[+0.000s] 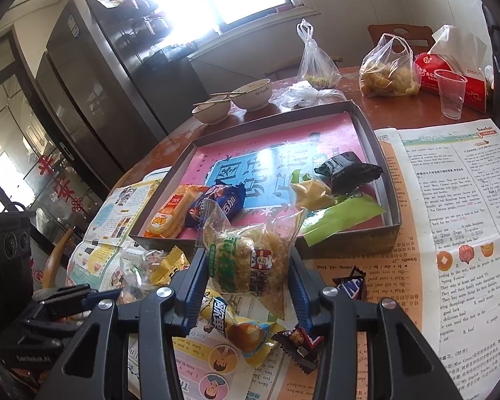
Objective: Organize snacks
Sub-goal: 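Lift the biscuit pack with the left tool while the right tool lifts the puffed-snack bag, then carry the biscuit pack over the tray while the right tool carries the puffed-snack bag there, then lower and release the biscuit pack in the tray while the right tool releases the puffed-snack bag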
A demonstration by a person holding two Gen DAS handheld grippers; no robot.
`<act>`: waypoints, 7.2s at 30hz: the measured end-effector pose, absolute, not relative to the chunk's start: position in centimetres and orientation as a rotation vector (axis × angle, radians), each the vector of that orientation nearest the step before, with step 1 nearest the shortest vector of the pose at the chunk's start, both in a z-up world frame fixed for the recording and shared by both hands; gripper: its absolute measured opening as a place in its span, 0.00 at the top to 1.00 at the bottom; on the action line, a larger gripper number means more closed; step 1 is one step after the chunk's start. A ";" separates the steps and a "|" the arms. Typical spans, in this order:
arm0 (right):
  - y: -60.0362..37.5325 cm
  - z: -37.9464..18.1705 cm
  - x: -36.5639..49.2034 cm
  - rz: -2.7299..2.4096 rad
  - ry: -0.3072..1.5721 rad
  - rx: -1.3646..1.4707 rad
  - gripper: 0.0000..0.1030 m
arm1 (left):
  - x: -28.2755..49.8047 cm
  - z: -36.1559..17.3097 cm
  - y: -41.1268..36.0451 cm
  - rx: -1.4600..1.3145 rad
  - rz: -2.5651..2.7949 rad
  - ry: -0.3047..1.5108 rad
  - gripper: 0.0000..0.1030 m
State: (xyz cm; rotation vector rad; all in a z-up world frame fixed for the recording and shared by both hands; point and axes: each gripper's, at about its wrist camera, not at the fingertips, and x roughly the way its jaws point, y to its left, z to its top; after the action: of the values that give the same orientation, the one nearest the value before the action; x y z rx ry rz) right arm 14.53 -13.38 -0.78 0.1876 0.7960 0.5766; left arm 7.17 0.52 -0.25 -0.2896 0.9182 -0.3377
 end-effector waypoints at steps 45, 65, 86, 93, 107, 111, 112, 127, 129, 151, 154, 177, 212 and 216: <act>-12.9 5.5 14.6 0.555 0.572 0.149 0.55 | 11.1 6.1 4.8 -0.289 -0.140 0.700 0.65; -13.0 5.4 17.4 0.491 0.561 0.142 0.55 | 15.7 5.3 4.7 -0.267 -0.163 0.701 0.65; -12.1 3.3 18.5 0.446 0.627 0.126 0.55 | 17.8 1.4 3.5 -0.234 -0.209 0.789 0.65; -11.8 2.3 18.6 0.451 0.652 0.119 0.55 | 17.9 0.8 3.0 -0.205 -0.200 0.802 0.65; -10.8 1.3 18.4 0.458 0.678 0.080 0.55 | 17.9 -0.1 2.8 -0.169 -0.184 0.823 0.65; -10.5 0.9 18.4 0.459 0.688 0.067 0.55 | 17.9 -0.3 2.7 -0.163 -0.189 0.826 0.65; -10.5 0.7 18.5 0.457 0.691 0.067 0.55 | 17.9 -0.4 2.7 -0.161 -0.189 0.828 0.65; -9.8 -0.4 19.0 0.479 0.718 0.039 0.55 | 17.3 -0.7 2.6 -0.149 -0.186 0.834 0.65; -9.6 -0.6 18.9 0.474 0.721 0.024 0.55 | 17.2 -0.7 2.6 -0.148 -0.187 0.834 0.65; -10.4 -1.9 20.2 0.410 0.730 0.010 0.55 | 17.4 -1.0 2.6 -0.160 -0.185 0.836 0.65; -10.0 -2.1 20.2 0.407 0.733 -0.008 0.55 | 17.3 -1.0 2.6 -0.162 -0.185 0.836 0.65; -9.9 -2.1 20.0 0.428 0.743 0.006 0.53 | 17.7 -1.1 2.7 -0.166 -0.176 0.839 0.65; -11.0 -1.2 18.5 0.440 0.731 0.011 0.53 | 17.3 -0.9 4.9 -0.241 -0.129 0.841 0.56; -10.8 -1.4 18.4 0.430 0.732 -0.016 0.53 | 17.2 -0.7 4.9 -0.235 -0.125 0.837 0.56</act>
State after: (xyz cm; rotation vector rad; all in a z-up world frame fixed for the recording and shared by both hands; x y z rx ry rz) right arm 18.41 -10.78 -1.36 -0.0161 0.7324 0.4297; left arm 17.15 4.90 -0.67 -0.2354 0.8372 -0.1248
